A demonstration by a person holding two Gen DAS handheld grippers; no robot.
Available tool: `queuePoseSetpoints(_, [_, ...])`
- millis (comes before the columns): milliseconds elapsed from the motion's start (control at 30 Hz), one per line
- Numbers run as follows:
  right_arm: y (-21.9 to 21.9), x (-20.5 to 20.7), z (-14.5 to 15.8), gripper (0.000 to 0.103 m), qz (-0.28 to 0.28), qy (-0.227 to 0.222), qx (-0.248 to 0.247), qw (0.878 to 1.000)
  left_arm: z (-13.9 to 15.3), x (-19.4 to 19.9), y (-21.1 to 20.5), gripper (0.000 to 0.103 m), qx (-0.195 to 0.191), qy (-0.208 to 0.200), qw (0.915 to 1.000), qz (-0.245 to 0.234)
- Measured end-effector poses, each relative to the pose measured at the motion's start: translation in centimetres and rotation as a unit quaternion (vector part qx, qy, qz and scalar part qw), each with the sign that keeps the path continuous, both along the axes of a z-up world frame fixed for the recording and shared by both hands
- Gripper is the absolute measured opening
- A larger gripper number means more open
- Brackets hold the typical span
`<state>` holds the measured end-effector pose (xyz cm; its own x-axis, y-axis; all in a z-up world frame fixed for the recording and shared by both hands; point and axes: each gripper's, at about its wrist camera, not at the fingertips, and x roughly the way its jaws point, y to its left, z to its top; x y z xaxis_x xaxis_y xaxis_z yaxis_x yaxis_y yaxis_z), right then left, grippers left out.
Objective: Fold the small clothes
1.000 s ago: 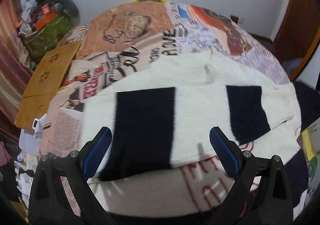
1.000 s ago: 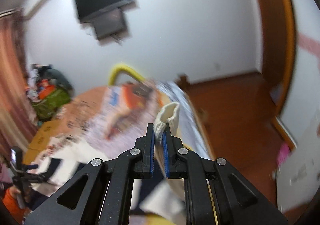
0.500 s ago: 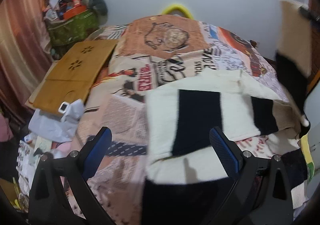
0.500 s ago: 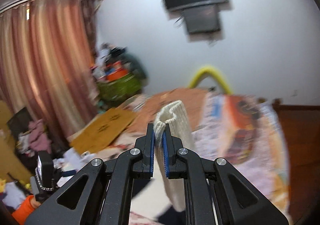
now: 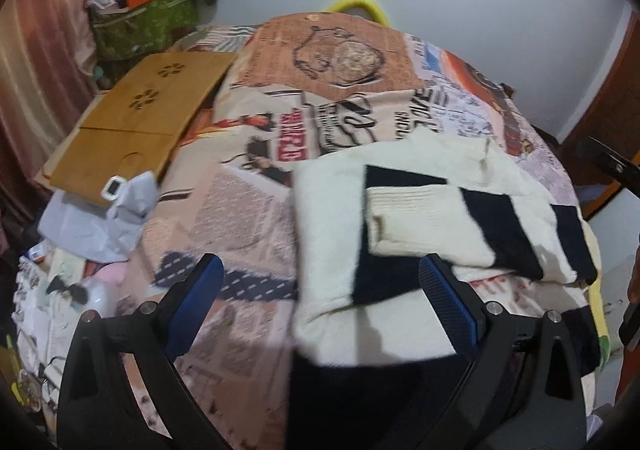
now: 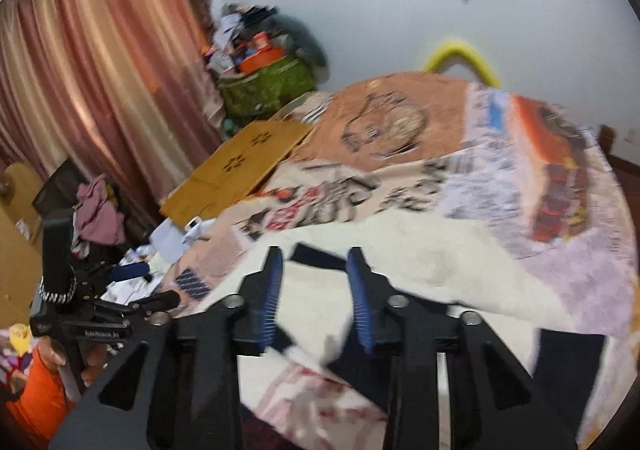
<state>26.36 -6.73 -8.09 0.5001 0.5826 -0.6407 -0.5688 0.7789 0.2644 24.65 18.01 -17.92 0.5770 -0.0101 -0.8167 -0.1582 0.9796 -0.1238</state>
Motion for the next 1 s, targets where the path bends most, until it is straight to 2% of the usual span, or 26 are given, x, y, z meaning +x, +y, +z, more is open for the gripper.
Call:
queuePoseSetpoints(133, [-4.8,-1.0,0.8,0.042,-0.051,-0.036,-0.049,0.997,-1.1,2.7,-1.1,0.097,-0.017,0.017,0.9996,-0.014])
queuePoseSetpoints(200, [-7.6,-1.7,0.6,0.044,-0.077,-0.039,-0.073,0.994,-2.1,4.2,-1.6,0.092,-0.022,0.034,0.9989,-0.022])
queuePoseSetpoints(233, [-9.1,-2.0,0.3,0.047,-0.09,-0.038,-0.085,0.992,-2.6,4.9,-1.9,0.085,-0.021,0.046,0.9985,-0.024])
queuePoseSetpoints(467, [-17.4,-4.6,-3.0,0.05,-0.159,0.015,-0.114,0.981,-7.4,8.6,-3.8,0.073,-0.019,0.125,0.9915,-0.032])
queuePoseSetpoints(600, [-21.3,-5.6,-4.4,0.05,-0.196,0.051,-0.092,0.975,-8.7,9.6,-4.1,0.068,-0.046,0.134,0.9897,-0.018])
queuePoseSetpoints(667, [-22.6,-6.0,-5.0,0.05,-0.209,0.063,-0.085,0.972,-8.5,9.8,-4.6,0.051,-0.05,0.133,0.9896,-0.021])
queuePoseSetpoints(700, [-23.0,-6.2,-5.2,0.05,-0.211,0.066,-0.084,0.972,-8.4,9.9,-4.9,0.046,-0.05,0.132,0.9898,-0.023])
queuePoseSetpoints(733, [-23.2,-6.3,-5.4,0.05,-0.212,0.069,-0.083,0.971,-8.2,10.0,-5.4,0.041,-0.043,0.132,0.99,-0.025])
queuePoseSetpoints(800, [-23.4,-6.5,-5.8,0.05,-0.21,0.075,-0.08,0.972,-7.5,10.1,-6.5,0.031,-0.006,0.126,0.9918,-0.018])
queuePoseSetpoints(833, [-23.6,-6.6,-6.0,0.05,-0.207,0.076,-0.077,0.972,-7.2,10.1,-7.2,0.019,0.015,0.122,0.9922,-0.019])
queuePoseSetpoints(867, [-23.5,-6.7,-6.1,0.05,-0.204,0.077,-0.071,0.973,-6.8,10.2,-7.9,0.013,0.033,0.118,0.9922,-0.023])
queuePoseSetpoints(1000, [-23.0,-6.9,-6.8,0.051,-0.19,0.086,-0.053,0.976,-4.7,10.4,-9.9,0.01,0.071,0.086,0.9931,-0.036])
